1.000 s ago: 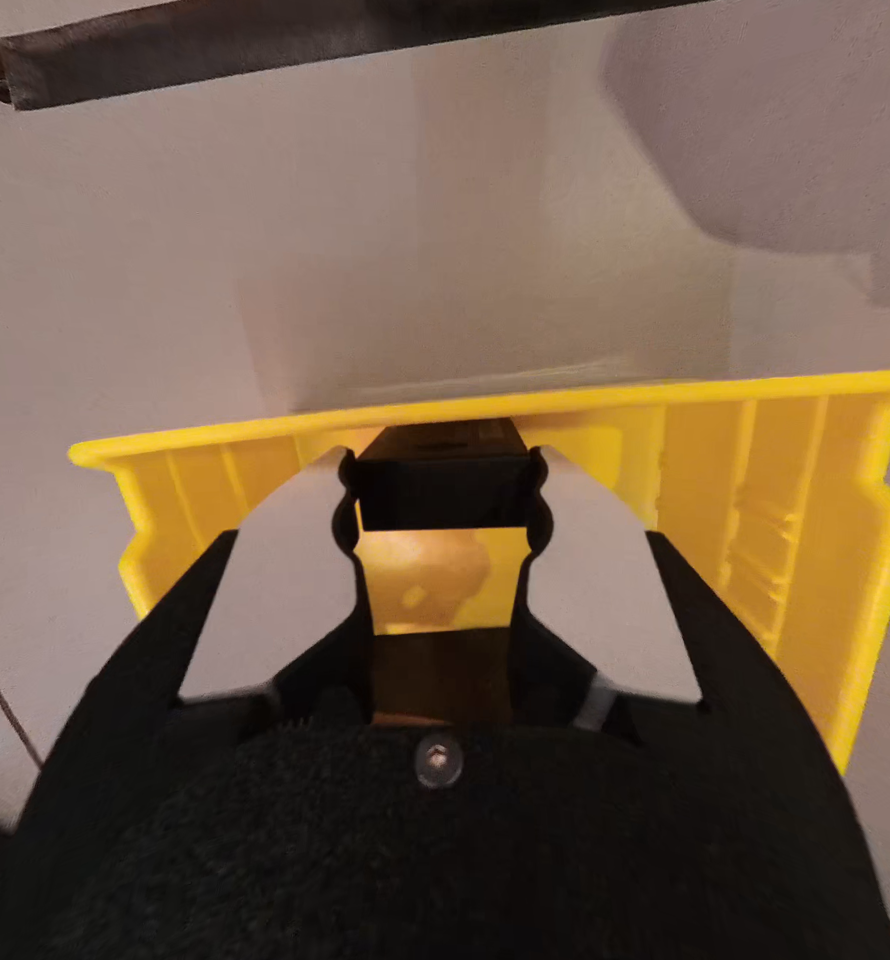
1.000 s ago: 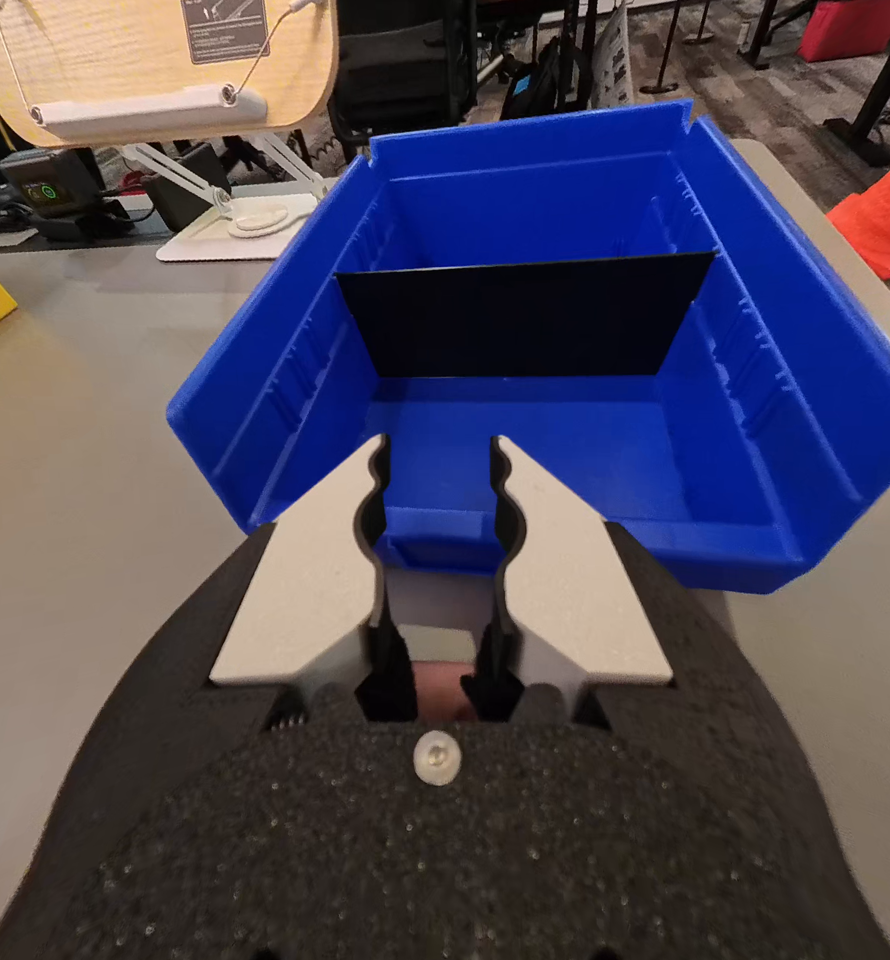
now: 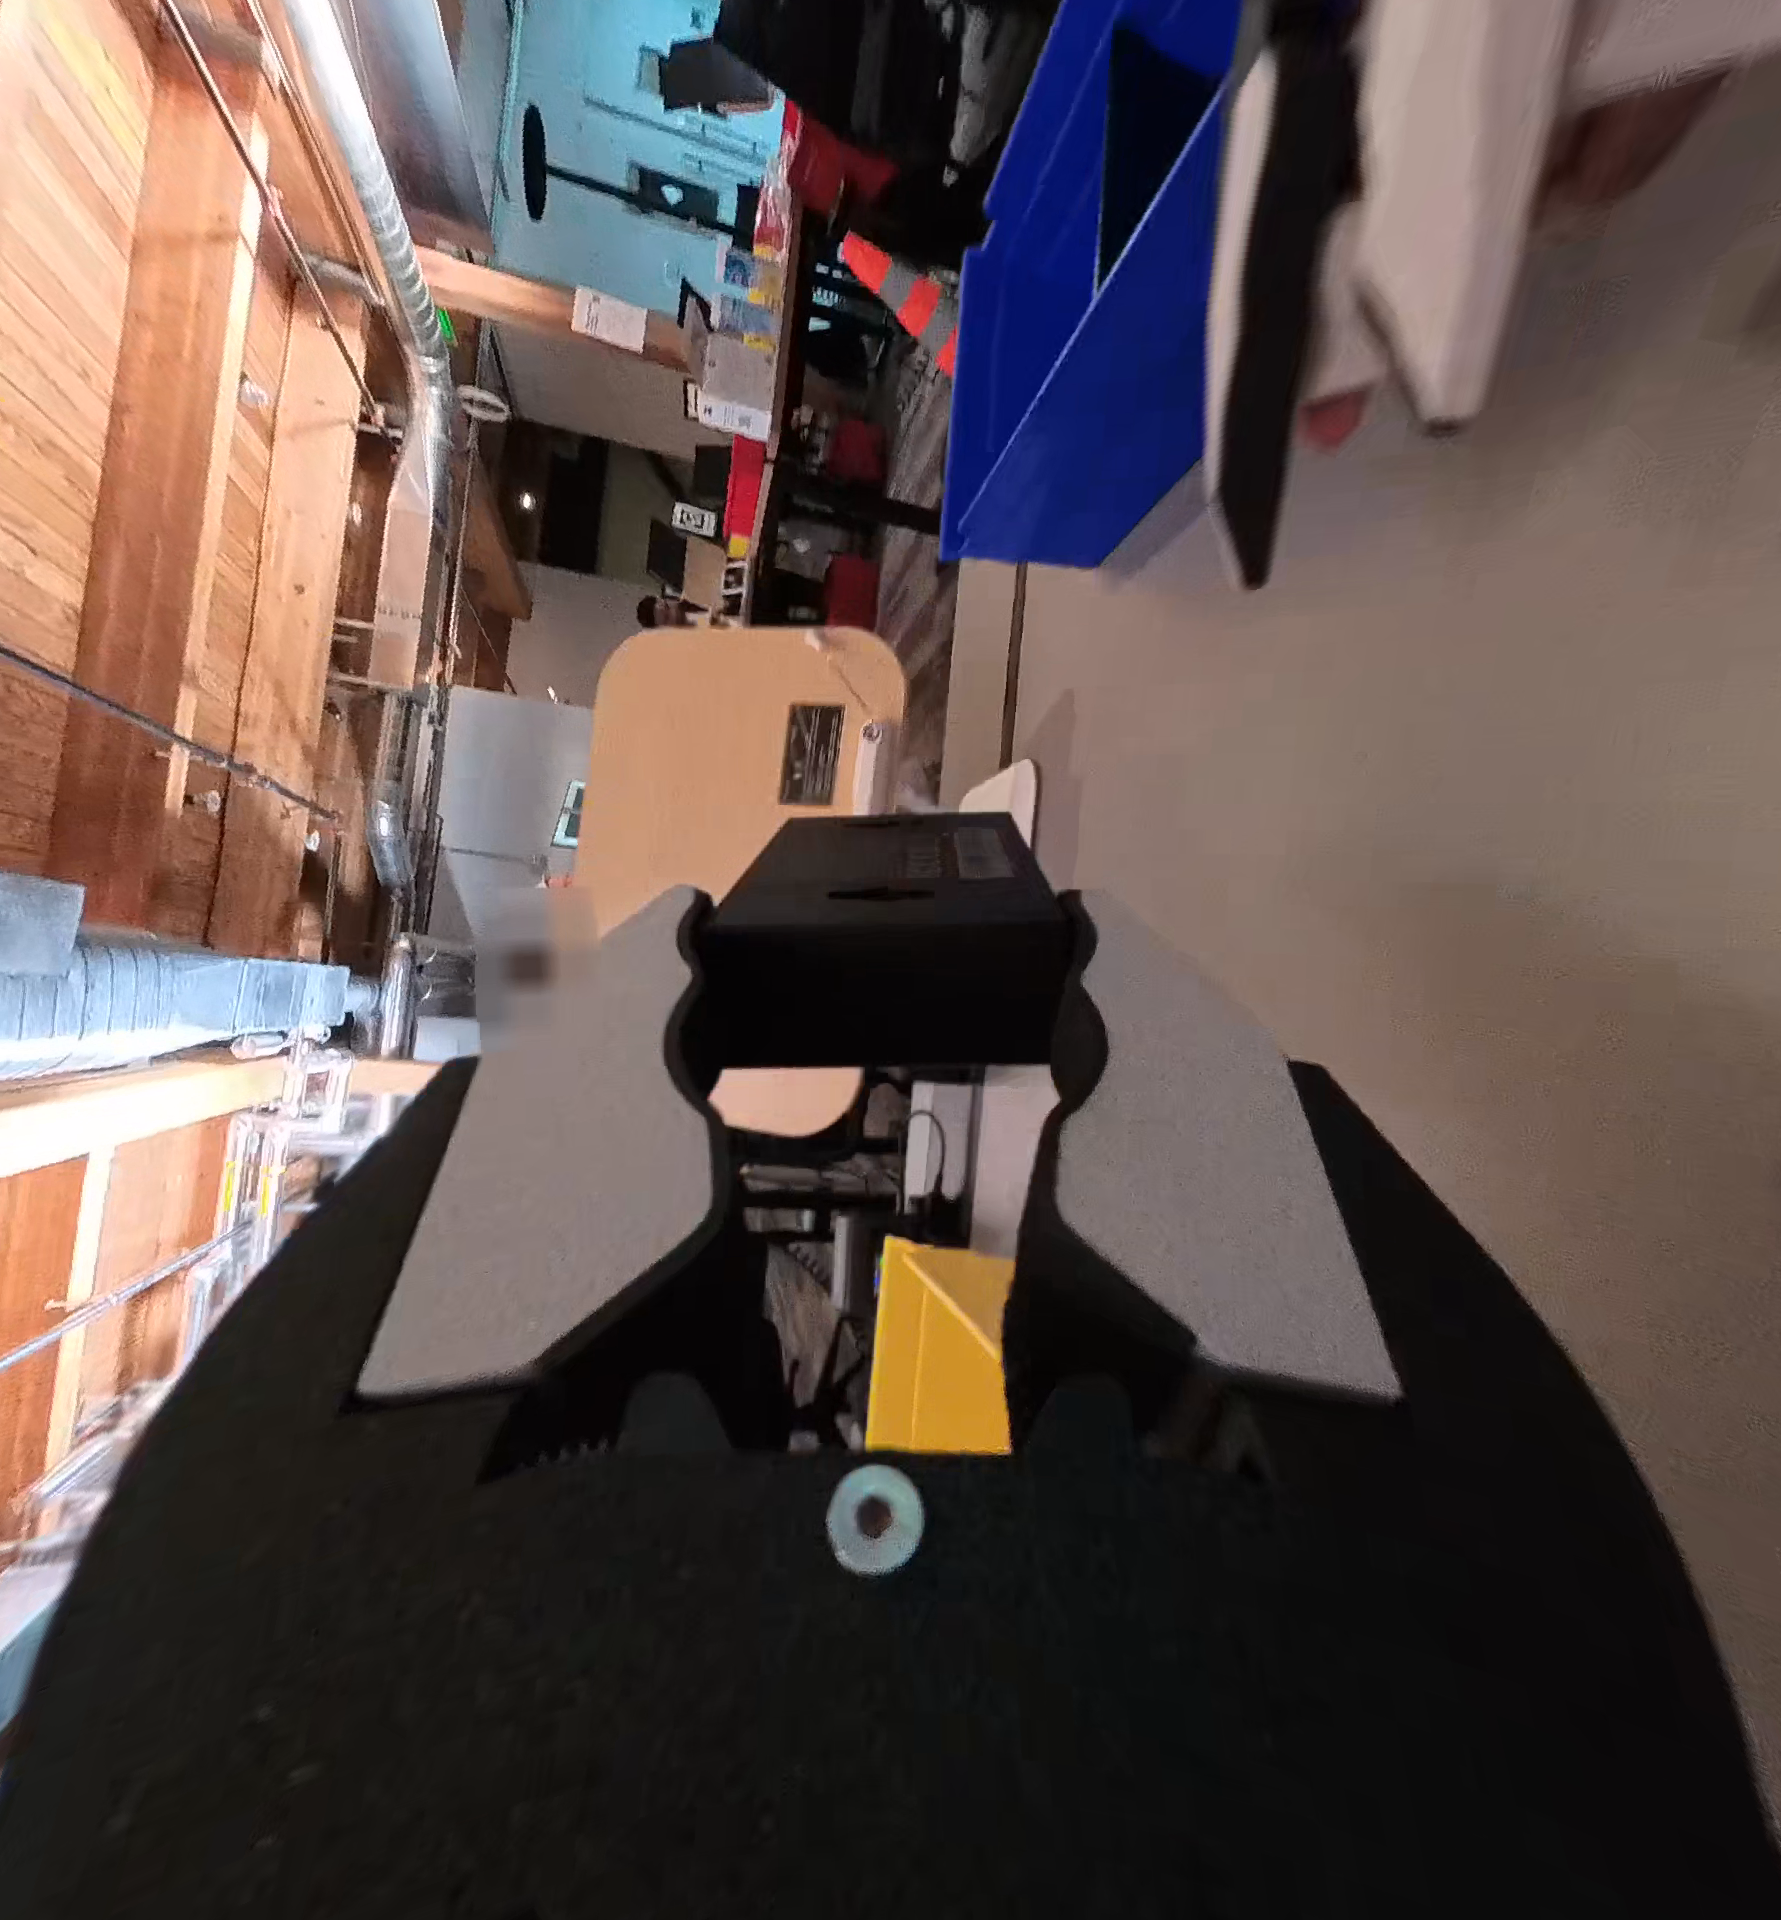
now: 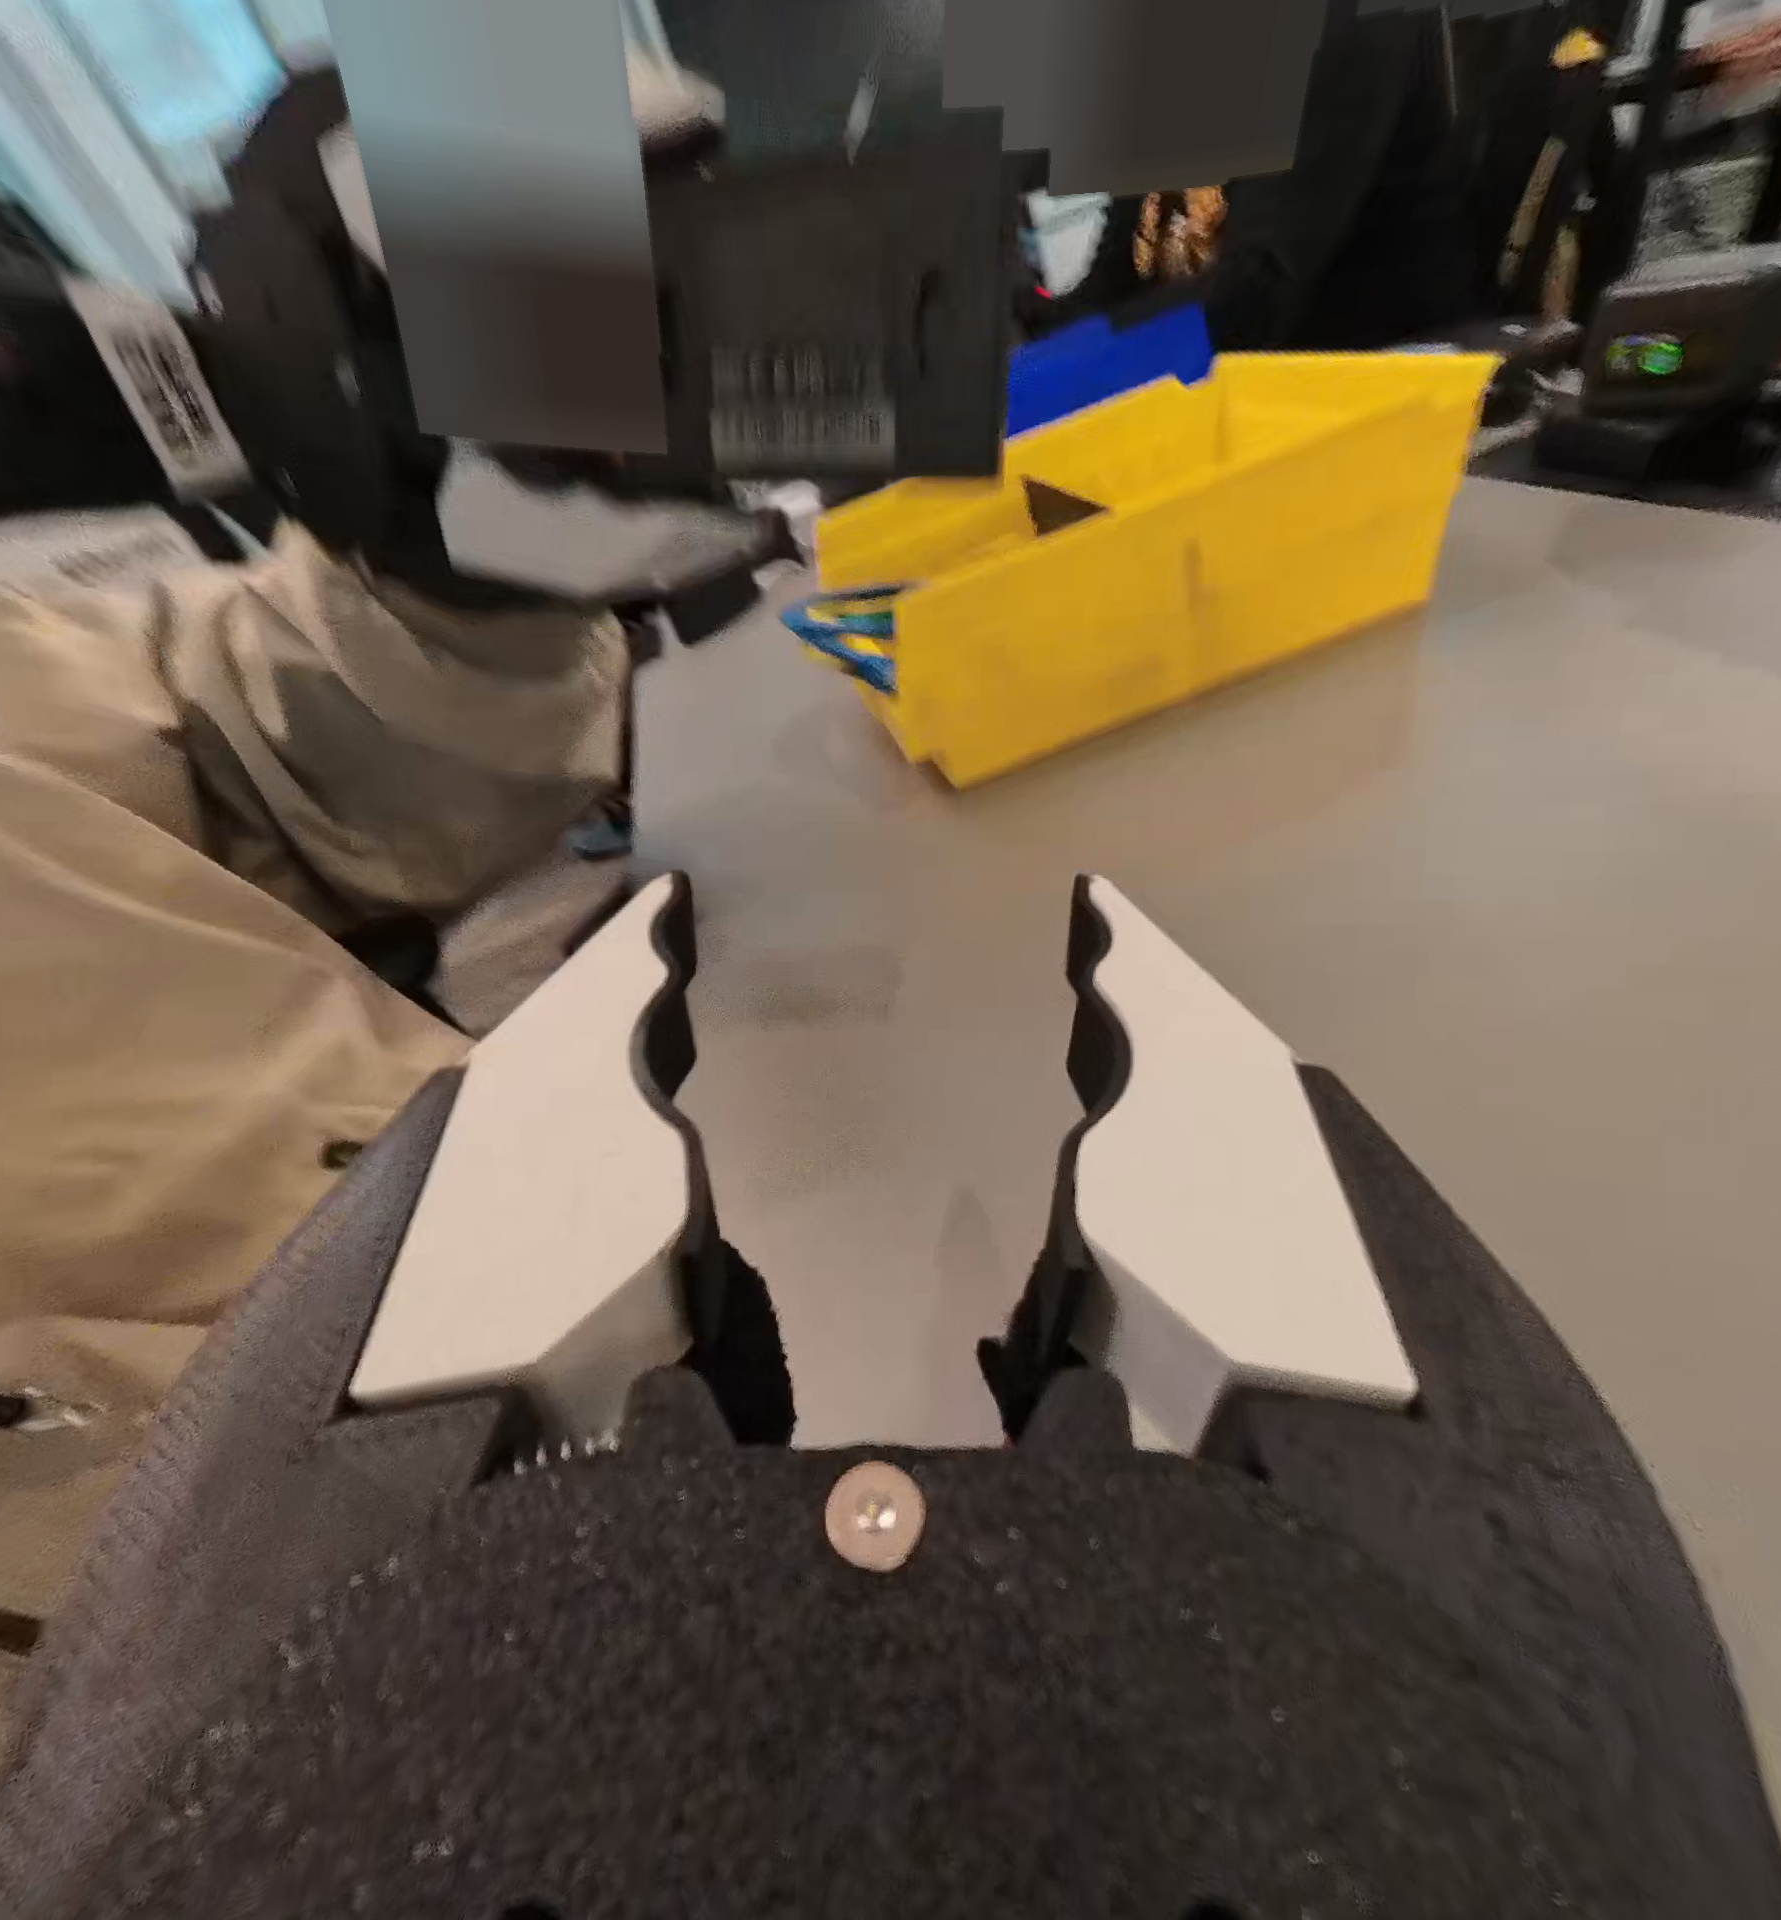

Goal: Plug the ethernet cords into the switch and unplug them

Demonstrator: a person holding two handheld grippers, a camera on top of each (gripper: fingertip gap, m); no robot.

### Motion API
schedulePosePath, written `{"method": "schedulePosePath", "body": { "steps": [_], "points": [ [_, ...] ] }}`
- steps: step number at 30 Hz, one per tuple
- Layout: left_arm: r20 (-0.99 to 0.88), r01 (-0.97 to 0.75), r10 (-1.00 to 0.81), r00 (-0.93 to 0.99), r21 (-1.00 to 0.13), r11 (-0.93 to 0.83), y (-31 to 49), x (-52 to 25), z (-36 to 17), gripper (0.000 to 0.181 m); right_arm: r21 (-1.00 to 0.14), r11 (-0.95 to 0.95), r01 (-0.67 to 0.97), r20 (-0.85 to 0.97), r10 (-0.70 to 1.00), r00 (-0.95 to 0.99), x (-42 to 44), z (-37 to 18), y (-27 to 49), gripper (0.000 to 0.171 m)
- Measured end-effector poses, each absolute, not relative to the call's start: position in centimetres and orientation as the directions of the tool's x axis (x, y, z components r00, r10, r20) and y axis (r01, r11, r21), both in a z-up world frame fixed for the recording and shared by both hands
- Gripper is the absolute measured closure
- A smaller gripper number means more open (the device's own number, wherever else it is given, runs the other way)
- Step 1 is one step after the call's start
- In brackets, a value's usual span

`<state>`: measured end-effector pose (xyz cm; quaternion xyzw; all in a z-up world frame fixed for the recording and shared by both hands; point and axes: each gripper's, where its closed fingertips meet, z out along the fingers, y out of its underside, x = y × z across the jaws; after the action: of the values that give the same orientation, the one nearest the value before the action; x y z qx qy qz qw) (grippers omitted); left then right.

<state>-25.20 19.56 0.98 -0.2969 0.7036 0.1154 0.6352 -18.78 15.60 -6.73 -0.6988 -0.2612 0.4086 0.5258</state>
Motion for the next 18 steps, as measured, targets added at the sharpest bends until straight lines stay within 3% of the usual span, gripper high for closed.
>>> {"method": "schedulePosePath", "body": {
  "steps": [4, 9, 13, 16, 18],
  "points": [
    [-0.956, -0.464, -0.293, -0.017, -0.252, 0.849, 16.2, -23.3, 0.0, 0.120, -0.888, -0.401, -0.225, -0.454, 0.842, 0.291, -20.4, -3.6, 16.9, 0.102],
    [-0.946, -0.467, -0.322, -0.026, -0.274, 0.841, 15.0, -21.5, -1.6, 0.120, -0.785, -0.547, -0.291, -0.582, 0.812, 0.041, -21.5, -3.1, 17.1, 0.104],
    [-0.930, -0.433, -0.367, 0.012, -0.336, 0.836, 14.0, -20.8, -2.7, 0.120, -0.807, -0.515, -0.289, -0.544, 0.839, 0.026, -21.5, -3.0, 16.2, 0.116],
    [-0.844, -0.512, -0.532, 0.061, -0.484, 0.709, 15.9, -21.4, -4.2, 0.120, -0.836, -0.468, -0.288, -0.501, 0.864, 0.051, -20.0, -2.9, 16.0, 0.142],
    [-0.739, -0.521, -0.670, 0.070, -0.600, 0.608, 16.5, -21.8, -5.5, 0.118, -0.870, -0.418, -0.261, -0.463, 0.875, 0.143, -19.4, -3.3, 16.5, 0.145]
  ]
}}
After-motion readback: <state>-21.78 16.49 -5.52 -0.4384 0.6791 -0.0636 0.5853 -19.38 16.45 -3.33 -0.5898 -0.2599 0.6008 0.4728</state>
